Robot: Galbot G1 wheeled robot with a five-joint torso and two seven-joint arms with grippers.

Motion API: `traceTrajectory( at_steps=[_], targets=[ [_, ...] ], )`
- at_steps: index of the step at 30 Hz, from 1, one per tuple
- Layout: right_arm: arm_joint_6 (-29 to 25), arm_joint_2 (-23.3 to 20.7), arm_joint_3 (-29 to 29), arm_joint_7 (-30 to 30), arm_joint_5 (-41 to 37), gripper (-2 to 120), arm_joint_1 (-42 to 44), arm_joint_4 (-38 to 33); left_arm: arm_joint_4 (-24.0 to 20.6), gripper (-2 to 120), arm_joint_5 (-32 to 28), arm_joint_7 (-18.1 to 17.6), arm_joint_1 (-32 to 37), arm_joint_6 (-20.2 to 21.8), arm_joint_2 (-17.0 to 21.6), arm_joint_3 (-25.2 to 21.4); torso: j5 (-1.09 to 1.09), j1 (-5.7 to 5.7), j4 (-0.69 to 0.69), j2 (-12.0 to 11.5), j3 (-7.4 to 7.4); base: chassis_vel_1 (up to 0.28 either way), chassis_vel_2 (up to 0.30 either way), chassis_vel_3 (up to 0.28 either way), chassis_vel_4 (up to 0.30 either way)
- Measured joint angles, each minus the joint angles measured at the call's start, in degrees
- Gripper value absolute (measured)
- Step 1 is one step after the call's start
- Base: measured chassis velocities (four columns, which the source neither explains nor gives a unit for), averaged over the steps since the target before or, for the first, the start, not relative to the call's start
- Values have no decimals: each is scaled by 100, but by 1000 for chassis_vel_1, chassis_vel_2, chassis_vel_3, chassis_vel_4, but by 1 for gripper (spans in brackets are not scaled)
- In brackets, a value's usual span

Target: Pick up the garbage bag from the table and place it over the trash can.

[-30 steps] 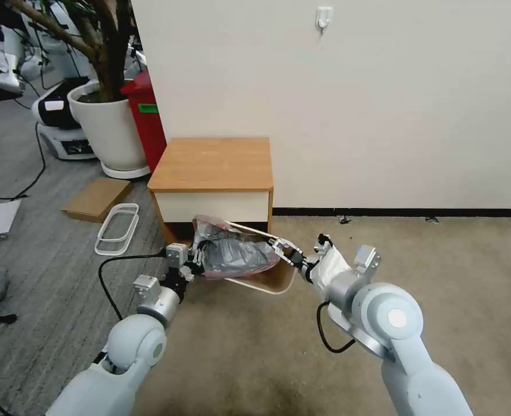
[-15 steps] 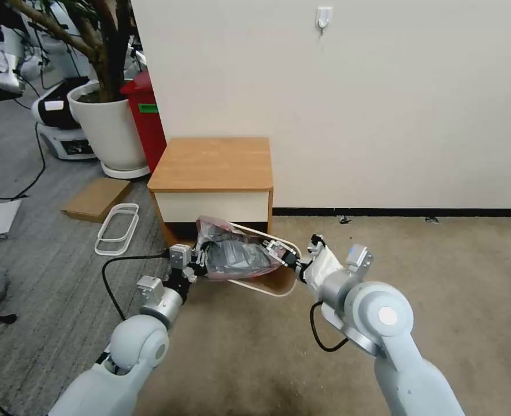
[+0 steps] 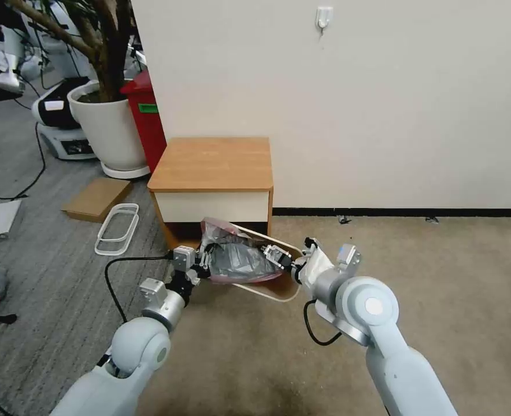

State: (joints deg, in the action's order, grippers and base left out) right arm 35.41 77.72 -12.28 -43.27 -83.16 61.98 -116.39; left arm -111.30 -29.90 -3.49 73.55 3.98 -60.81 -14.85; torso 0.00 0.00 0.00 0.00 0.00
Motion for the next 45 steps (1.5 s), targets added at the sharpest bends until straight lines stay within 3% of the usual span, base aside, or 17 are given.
traceTrajectory(
  at_steps=[6, 11, 20, 30, 45],
  targets=[
    [15, 1, 65, -97, -9, 77, -78, 59, 15, 6, 25, 4, 0, -7, -28, 43, 0, 0, 0, 0, 0, 0, 0, 0, 0],
    [19, 14, 98, -123, -20, 68, -107, 89, 45, 6, 33, 6, -13, -15, -29, 62, 0, 0, 0, 0, 0, 0, 0, 0, 0],
    [13, -55, 130, -135, -27, 34, -187, 205, 79, 6, 62, 11, -22, -29, -29, 125, 0, 0, 0, 0, 0, 0, 0, 0, 0],
    [19, -145, 130, -99, 5, 7, -128, 146, 92, 6, 73, 14, -54, -33, -27, 173, 0, 0, 0, 0, 0, 0, 0, 0, 0],
    [-332, -228, 183, 762, 816, 5, 301, -351, 144, 6, 93, 0, -79, -34, -52, 202, 0, 0, 0, 0, 0, 0, 0, 0, 0]
  ],
)
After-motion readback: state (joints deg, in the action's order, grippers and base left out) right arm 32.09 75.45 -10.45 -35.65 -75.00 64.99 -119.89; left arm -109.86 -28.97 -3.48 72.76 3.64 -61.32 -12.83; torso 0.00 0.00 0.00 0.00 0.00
